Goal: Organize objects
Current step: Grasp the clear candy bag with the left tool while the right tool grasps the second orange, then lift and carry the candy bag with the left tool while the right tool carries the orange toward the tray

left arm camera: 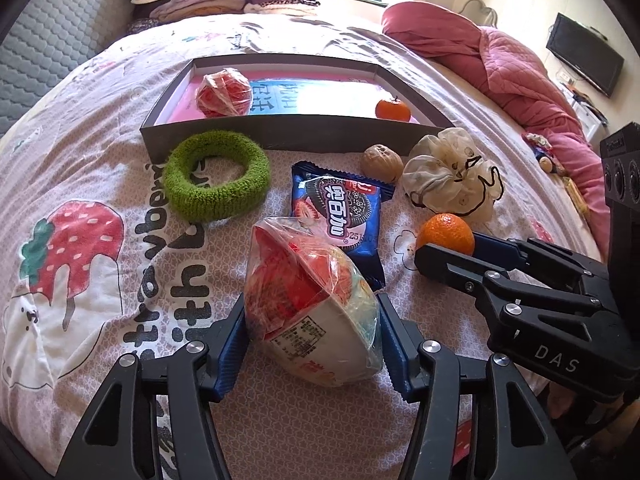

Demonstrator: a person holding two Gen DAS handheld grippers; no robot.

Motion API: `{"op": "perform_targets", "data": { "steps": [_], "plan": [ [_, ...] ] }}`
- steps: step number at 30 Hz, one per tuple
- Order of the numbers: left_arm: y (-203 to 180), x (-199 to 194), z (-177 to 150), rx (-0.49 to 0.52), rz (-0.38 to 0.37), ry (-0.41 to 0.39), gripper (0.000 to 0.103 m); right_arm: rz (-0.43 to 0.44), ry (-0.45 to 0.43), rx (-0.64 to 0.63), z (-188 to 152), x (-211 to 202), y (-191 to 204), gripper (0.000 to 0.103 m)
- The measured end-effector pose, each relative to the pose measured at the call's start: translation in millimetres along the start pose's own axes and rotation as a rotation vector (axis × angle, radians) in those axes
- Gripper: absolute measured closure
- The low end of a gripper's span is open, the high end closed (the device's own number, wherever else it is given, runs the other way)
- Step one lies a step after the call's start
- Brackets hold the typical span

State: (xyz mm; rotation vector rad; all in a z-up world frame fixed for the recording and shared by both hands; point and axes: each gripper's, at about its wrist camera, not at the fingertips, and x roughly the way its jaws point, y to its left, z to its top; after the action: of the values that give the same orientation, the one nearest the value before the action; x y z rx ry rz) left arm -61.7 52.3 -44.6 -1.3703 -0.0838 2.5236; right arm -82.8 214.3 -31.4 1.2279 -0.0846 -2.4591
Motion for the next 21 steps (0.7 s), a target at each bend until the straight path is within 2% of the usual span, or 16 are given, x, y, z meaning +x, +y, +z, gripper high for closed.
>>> {"op": "perform_targets", "data": {
  "steps": [21],
  "plan": [
    [2, -19, 4, 0.022, 0.004, -0.06, 0.044, 0.004, -0.024, -0.021, 0, -7, 6, 0.062]
  ]
}}
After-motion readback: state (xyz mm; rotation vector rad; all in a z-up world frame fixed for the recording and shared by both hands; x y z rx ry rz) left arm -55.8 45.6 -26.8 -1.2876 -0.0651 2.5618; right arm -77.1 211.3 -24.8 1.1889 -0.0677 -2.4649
